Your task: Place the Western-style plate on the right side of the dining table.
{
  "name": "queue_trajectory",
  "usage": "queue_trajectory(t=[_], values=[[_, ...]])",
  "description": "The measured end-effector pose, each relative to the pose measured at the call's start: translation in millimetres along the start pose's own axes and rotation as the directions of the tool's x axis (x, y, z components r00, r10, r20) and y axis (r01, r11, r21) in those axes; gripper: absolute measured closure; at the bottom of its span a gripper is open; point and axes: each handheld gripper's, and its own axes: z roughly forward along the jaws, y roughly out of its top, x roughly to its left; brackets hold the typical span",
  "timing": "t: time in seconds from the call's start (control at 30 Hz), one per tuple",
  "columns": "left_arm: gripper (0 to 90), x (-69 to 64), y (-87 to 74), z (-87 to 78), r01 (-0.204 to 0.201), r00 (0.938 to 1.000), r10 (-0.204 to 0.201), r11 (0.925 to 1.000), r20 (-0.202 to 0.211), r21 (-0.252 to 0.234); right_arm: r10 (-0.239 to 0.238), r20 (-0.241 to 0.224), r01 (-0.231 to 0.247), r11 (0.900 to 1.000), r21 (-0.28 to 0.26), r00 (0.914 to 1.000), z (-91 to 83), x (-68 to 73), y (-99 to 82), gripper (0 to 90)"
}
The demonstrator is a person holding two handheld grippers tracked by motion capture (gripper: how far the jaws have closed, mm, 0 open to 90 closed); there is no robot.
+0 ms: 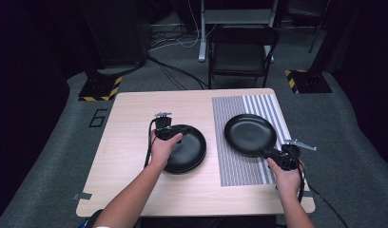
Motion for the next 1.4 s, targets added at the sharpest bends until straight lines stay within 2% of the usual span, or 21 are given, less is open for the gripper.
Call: queue_trajectory(t=[0.13,0.2,0.23,0.4,0.43,0.47,0.53,0.6,0.9,1.0,1.07,1.1,1.23,1.33,1.4], values=[[34.0,11.5,-3.9,-12.4,-0.01,0.9999,0.01,0.9999,-0.014,-0.009,-0.014,-0.011,0.014,0.9999,-0.002,0.9998,-2.5,-0.6,-2.3,38.2],[34.0,17.8,-5.7,-17.6,-0.018,0.9991,0.018,0.9998,-0.038,-0.007,-0.007,-0.02,0.007,1.0,-0.006,0.9998,-3.5,-1.1,-3.4,38.2],[34.0,21.5,-6.7,-20.7,-0.017,0.999,0.017,0.9999,-0.042,-0.002,-0.022,-0.02,0.021,0.9997,-0.008,0.9996,-3.9,-2.5,-4.0,38.2],[34.0,39.4,-15.8,-36.6,-0.02,0.9976,0.019,0.9998,-0.066,-0.009,-0.022,-0.021,0.022,0.9997,-0.011,0.9995,-5.9,-4.9,-6.7,38.3],[34.0,39.4,-15.8,-36.6,-0.02,0.9976,0.019,0.9998,-0.066,-0.009,-0.023,-0.029,0.023,0.9997,-0.006,0.9993,-6.2,-4.6,-6.8,38.2],[34.0,45.9,-19.0,-43.1,-0.038,0.9958,0.037,0.9993,-0.083,-0.004,-0.025,-0.028,0.025,0.9997,-0.005,0.9993,-6.7,-4.3,-7.0,38.2],[34.0,50.2,-21.4,-48.1,-0.042,0.9944,0.041,0.9991,-0.097,-0.007,-0.037,-0.03,0.037,0.9993,-0.004,0.9989,-7.9,-2.9,-7.3,38.2],[34.0,58.9,-26.0,-58.3,-0.025,0.9933,0.022,0.9994,-0.113,-0.023,-0.047,-0.035,0.047,0.9989,-0.005,0.9983,-9.1,-1.8,-7.7,38.1],[33.9,78.3,-42.2,-82.9,-0.023,0.9892,0.019,0.9995,-0.145,-0.024,-0.062,-0.056,0.063,0.998,0.005,0.9965,-12.5,3.0,-12.1,38.1],[33.8,82.5,-46.8,-88.5,-0.027,0.9886,0.023,0.9994,-0.149,-0.021,-0.082,-0.065,0.083,0.9965,0.009,0.9945,-13.4,5.0,-13.4,38.1],[33.8,84.9,-50.0,-91.2,-0.044,0.9862,0.041,0.9989,-0.16,-0.015,-0.105,-0.057,0.106,0.9944,0.01,0.9929,-14.1,5.9,-14.6,38.1],[33.8,86.4,-51.3,-92.4,-0.064,0.9838,0.062,0.9979,-0.168,-0.006,-0.116,-0.057,0.117,0.9931,0.011,0.9916,-13.9,6.4,-15.2,38.1],[33.7,89.7,-56.3,-96.9,-0.101,0.9801,0.101,0.9949,-0.171,0.008,-0.128,-0.064,0.13,0.9914,0.016,0.9897,-13.2,6.8,-18.0,38.1],[33.7,91.4,-61.0,-99.1,-0.13,0.9747,0.131,0.9914,-0.181,0.016,-0.132,-0.067,0.133,0.9909,0.018,0.989,-12.9,7.7,-20.8,38.1],[33.7,93.0,-64.0,-100.1,-0.149,0.9712,0.151,0.9885,-0.184,0.027,-0.155,-0.066,0.157,0.9874,0.021,0.9856,-13.2,8.5,-22.7,38.1]])
